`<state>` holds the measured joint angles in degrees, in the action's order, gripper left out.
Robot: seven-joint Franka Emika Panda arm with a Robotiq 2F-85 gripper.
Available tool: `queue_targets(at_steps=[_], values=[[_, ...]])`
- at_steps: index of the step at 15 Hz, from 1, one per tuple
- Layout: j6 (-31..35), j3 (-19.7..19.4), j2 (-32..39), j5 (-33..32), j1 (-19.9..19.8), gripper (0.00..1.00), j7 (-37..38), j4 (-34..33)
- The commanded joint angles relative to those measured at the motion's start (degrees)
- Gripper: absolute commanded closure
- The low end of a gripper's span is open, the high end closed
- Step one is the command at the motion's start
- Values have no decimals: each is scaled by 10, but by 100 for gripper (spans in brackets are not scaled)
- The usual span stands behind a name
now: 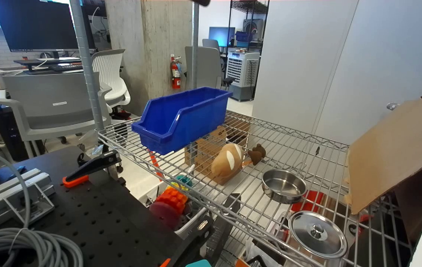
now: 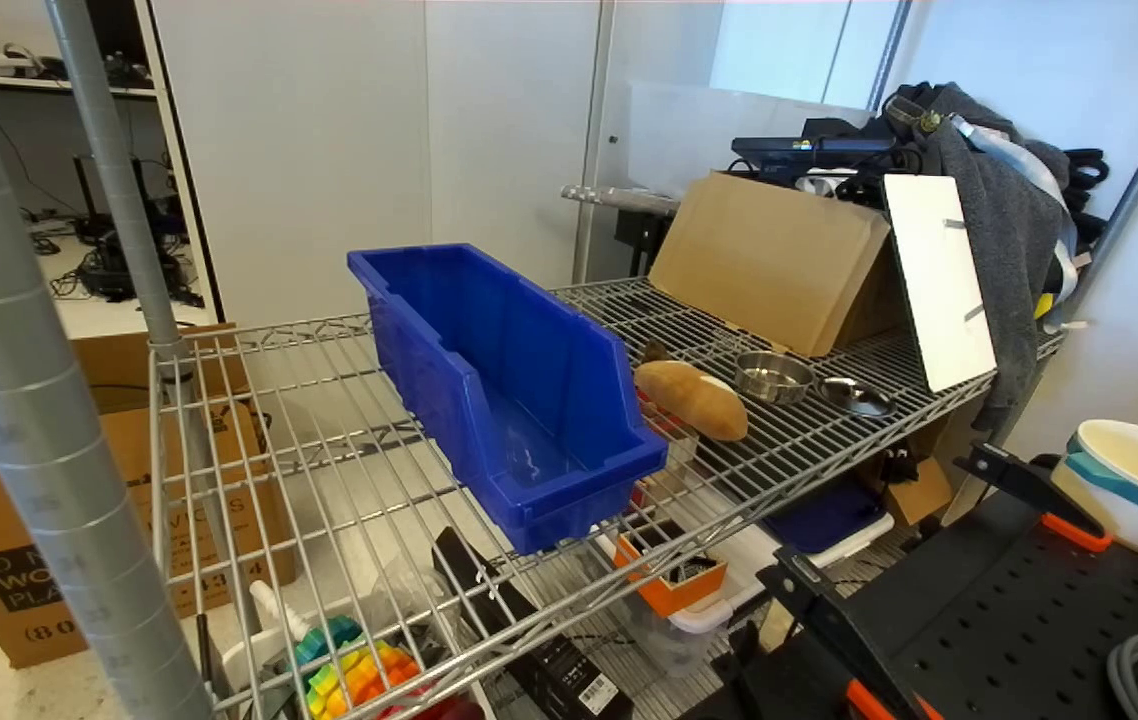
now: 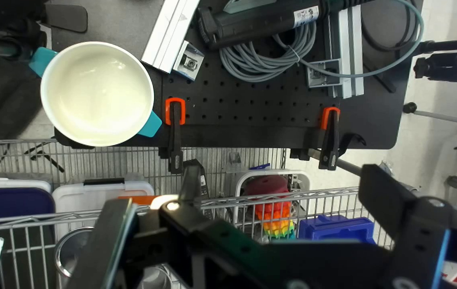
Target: Put the lid on the pot
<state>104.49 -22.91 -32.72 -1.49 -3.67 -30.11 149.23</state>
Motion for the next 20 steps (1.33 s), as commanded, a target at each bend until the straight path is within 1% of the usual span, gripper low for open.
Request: queue_targets(at_steps=[1, 5, 7, 9, 11, 13, 16, 19, 20], values=[[-1, 15, 4, 8, -16, 0, -7, -1], [4, 17, 11, 9, -13, 0, -5, -5], [49, 22, 35, 24, -8, 0, 16, -12], [113, 25, 63, 33, -5, 0, 23, -20], [171, 26, 104, 38, -3, 0, 20, -34], [214, 26, 150, 40, -3, 0, 15, -53], [274, 30, 244, 46, -4, 0, 13, -95], [312, 43, 332, 67, -12, 0, 13, -141], [313, 50, 364, 71, -18, 0, 11, -161]])
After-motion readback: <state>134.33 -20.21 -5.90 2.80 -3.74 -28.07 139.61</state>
